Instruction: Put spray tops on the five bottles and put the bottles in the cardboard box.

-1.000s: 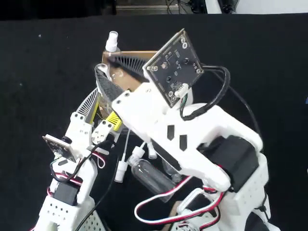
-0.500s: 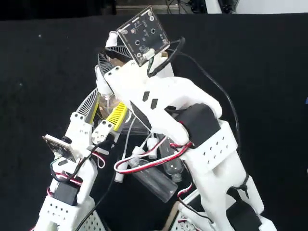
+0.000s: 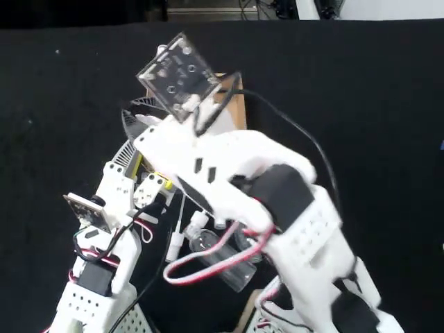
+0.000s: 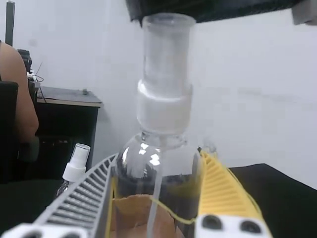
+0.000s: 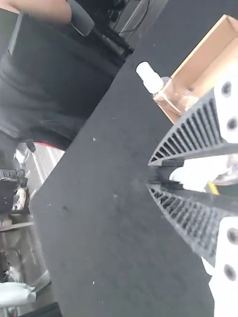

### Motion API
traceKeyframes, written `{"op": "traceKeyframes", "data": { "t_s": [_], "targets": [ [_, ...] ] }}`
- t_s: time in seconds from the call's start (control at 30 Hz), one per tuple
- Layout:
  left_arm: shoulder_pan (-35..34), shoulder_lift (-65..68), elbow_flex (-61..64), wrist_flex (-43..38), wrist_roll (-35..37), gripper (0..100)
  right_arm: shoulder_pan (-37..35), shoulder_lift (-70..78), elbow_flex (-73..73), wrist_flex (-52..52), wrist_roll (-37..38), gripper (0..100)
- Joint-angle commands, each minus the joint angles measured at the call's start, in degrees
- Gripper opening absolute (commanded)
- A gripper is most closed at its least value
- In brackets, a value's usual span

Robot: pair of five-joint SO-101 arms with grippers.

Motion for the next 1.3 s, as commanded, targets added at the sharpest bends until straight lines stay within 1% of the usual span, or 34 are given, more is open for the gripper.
{"op": "traceKeyframes", "data": {
  "t_s": [0.0,0.07,0.2,0.37,0.43,0.57,0.63,0.77,0.87,1.0,1.1,1.27],
  "targets": [
    [0.4,-1.05,1.27,-0.44,0.35,3,-0.79,-6.9,-3.3,0.7,0.7,1.1],
    [0.4,-1.05,1.27,-0.44,0.35,3,-0.26,-9.98,-2.51,0.7,0.79,1.1],
    [0.4,-1.05,1.27,-0.44,0.35,3,4.13,-15.08,0.75,0.7,0.44,1.2],
    [0.4,-1.05,1.27,-0.44,0.35,3,9.23,-16.84,7.25,0.7,0.79,1.2],
    [0.4,-1.05,1.27,-0.44,0.35,3,13.71,-16.92,8.57,0.7,0.79,1.2],
    [0.4,-1.05,1.27,-0.44,0.35,3,27.96,-16.4,12.53,2.29,0.79,1.2],
    [0.4,-1.05,1.27,-0.44,0.35,3,34.37,-16.4,17.71,3.16,0.62,1.2],
    [0.4,-1.05,1.27,-0.44,0.35,3,41.14,-16.57,29.49,1.49,0.35,1.2],
    [0.4,-1.05,1.27,-0.44,0.35,3,43.69,-16.48,38.55,-3.78,0.26,1.2],
    [0.4,-1.05,1.27,-0.44,0.35,3,46.33,-16.75,54.02,-17.85,0.26,1.2],
    [0.4,-1.05,1.27,-0.44,0.35,3,46.24,-16.75,64.66,-27.78,0.26,1.1],
    [0.4,-1.05,1.27,-0.44,0.35,3,47.74,-16.48,75.38,-40.79,0.26,1.1]
  ]
}}
